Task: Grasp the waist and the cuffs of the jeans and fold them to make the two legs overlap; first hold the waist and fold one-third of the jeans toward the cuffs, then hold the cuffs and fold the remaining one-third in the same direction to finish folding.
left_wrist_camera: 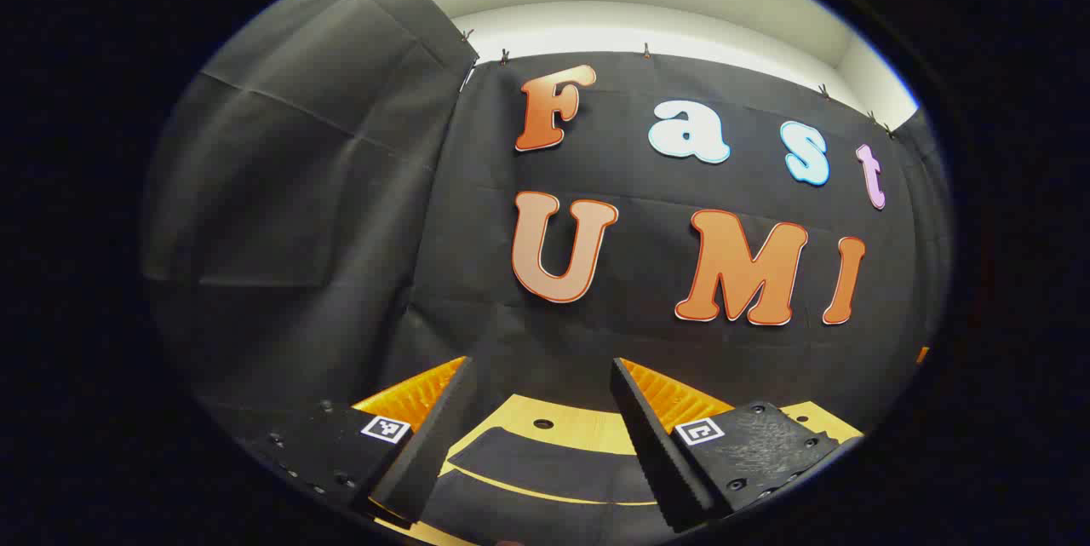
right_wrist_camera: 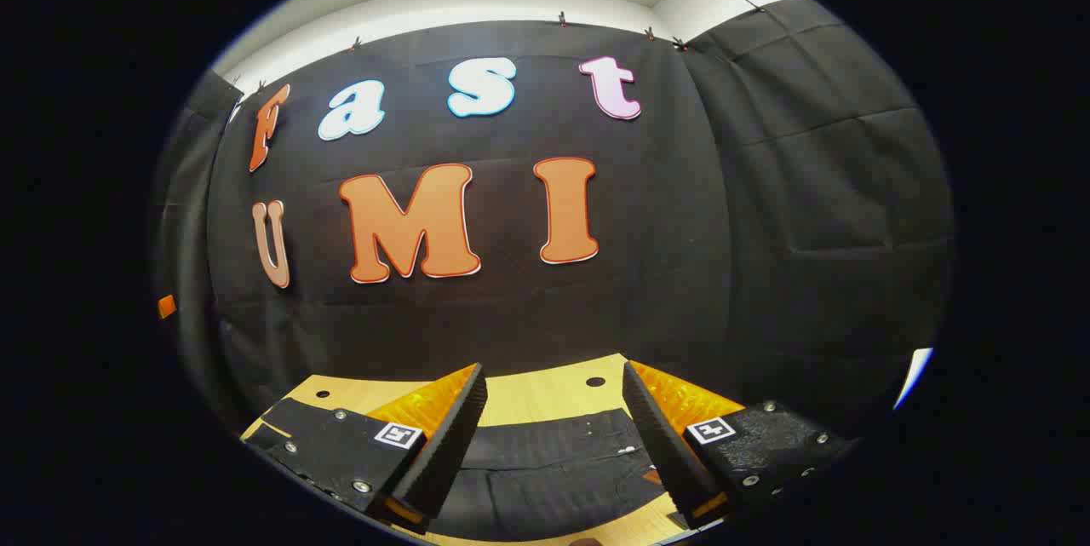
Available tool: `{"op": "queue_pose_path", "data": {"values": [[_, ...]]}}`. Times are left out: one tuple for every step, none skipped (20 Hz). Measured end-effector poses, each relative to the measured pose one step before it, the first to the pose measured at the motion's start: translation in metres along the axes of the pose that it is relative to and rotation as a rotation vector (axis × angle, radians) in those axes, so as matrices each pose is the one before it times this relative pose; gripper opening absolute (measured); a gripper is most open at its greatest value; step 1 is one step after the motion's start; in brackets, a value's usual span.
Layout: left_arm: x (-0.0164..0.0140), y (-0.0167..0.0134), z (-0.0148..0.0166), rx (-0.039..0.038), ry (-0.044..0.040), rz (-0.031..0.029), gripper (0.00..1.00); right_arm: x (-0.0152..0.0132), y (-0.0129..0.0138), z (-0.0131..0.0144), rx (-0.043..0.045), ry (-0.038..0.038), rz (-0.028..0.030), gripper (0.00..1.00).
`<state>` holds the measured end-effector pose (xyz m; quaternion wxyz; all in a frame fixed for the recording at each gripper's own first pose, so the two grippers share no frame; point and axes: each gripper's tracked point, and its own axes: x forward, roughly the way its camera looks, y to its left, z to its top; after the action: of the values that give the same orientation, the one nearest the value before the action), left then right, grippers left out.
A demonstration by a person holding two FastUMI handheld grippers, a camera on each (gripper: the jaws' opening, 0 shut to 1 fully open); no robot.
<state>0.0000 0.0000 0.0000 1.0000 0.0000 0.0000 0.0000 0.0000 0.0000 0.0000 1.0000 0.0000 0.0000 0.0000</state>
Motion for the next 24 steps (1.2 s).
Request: {"op": "queue_pose_path", "data": {"values": [[-0.00184, -0.00487, -0.00022, 0.01301, -0.00402, -0.00722, 0.94, 0.00084, -0.00636, 0.00115, -0.00203, 0.00255, -0.01199, 1.00], [-0.00138, -0.00121, -0.00364, 0.03246, 0.00307, 0.00177, 0.97, 0.00002, -0.00333, 0.00124, 0.00099, 0.00193, -0.00621, 1.00], [-0.00046, -0.00117, -0.00176, 0.01357, 0.00464, -0.00150, 0.97, 0.00022, -0.00178, 0.00024, 0.00334, 0.00152, -0.00163, 1.00], [-0.00145, -0.00369, -0.00167, 0.00662, 0.00532, -0.00440, 0.97, 0.00031, 0.00013, -0.00064, 0.00023, 0.00197, 0.00166, 0.97], [-0.00259, -0.00503, -0.00147, 0.00328, 0.00479, -0.00872, 0.94, 0.00019, 0.00006, -0.00248, -0.00737, 0.00498, 0.00162, 1.00], [-0.00115, -0.00293, -0.00012, 0.00573, 0.00069, -0.00604, 0.94, -0.00034, 0.00005, -0.00152, -0.00979, 0.00293, 0.00233, 1.00], [0.00021, -0.00204, -0.00131, 0.01513, 0.00099, -0.00197, 0.94, 0.00116, 0.00163, -0.00089, -0.01331, 0.00358, 0.00490, 1.00], [0.00053, -0.00080, -0.00103, 0.02152, -0.00003, 0.00100, 0.94, 0.00226, 0.00395, 0.00050, -0.00877, 0.00173, 0.00880, 1.00], [-0.00020, -0.00154, 0.00043, 0.00600, -0.00102, -0.00155, 0.94, 0.00122, 0.00339, 0.00110, 0.00177, -0.00283, 0.00511, 1.00], [0.00018, -0.00148, -0.00048, 0.00173, 0.00068, -0.00317, 0.94, 0.00165, 0.00294, 0.00133, 0.00459, -0.00208, 0.00607, 1.00], [-0.00052, 0.00018, -0.00098, 0.00119, 0.00294, -0.00047, 0.94, 0.00412, 0.00454, -0.00141, 0.00284, 0.00182, 0.00692, 1.00], [-0.00058, 0.00050, -0.00165, 0.00296, 0.00387, 0.00321, 0.94, 0.00206, 0.00182, -0.00242, -0.00262, 0.00435, 0.00362, 1.00], [0.00079, 0.00347, -0.00420, 0.00264, 0.00399, 0.00293, 0.94, 0.00228, 0.00240, -0.00135, -0.00542, 0.00563, 0.00322, 1.00], [0.00086, 0.00017, -0.00144, 0.00288, 0.00581, 0.00219, 0.97, 0.00241, 0.00503, -0.00184, -0.00832, 0.00770, 0.01008, 1.00], [0.00121, 0.00286, -0.00200, 0.00323, 0.00336, 0.00432, 0.99, 0.00163, 0.00680, -0.00029, -0.00133, -0.00026, 0.01978, 1.00], [0.00080, 0.00288, -0.00231, -0.00001, 0.00016, 0.00516, 0.97, 0.00196, 0.00335, 0.00026, 0.00353, 0.00205, 0.00854, 0.97], [0.00086, 0.00317, -0.00138, -0.00464, 0.00012, 0.00736, 0.97, 0.00257, 0.00144, -0.00083, 0.00135, 0.00312, 0.00449, 0.97], [0.00017, 0.00185, 0.00038, -0.00716, -0.00168, 0.00234, 0.97, 0.00424, 0.00197, 0.00042, -0.00177, 0.00027, 0.00290, 0.97], [0.00237, 0.00252, -0.00169, -0.00598, 0.00310, 0.00615, 0.97, 0.00224, 0.00152, 0.00165, -0.00200, -0.00366, 0.00269, 0.97], [0.00126, 0.00423, -0.00505, 0.00775, 0.00645, 0.00434, 0.94, 0.00459, 0.00334, -0.00063, -0.00526, -0.00030, 0.00338, 1.00], [0.00074, 0.00050, -0.00110, 0.01784, 0.00453, -0.00637, 0.94, 0.00290, 0.00184, -0.00238, -0.00234, 0.00439, 0.00227, 0.97], [0.00014, 0.00077, -0.00685, 0.05516, 0.01161, -0.01156, 0.97, 0.00194, 0.00153, -0.00407, 0.00089, 0.00644, 0.00294, 0.97], [0.00002, 0.00152, -0.00904, 0.06176, 0.00679, -0.00536, 0.97, 0.00255, 0.00265, -0.00602, 0.00389, 0.00993, 0.00257, 0.97], [0.00058, 0.00353, -0.01183, 0.08650, 0.01745, -0.00380, 0.96, 0.00317, 0.00273, -0.00767, 0.01007, 0.01601, 0.00576, 1.00]]}}
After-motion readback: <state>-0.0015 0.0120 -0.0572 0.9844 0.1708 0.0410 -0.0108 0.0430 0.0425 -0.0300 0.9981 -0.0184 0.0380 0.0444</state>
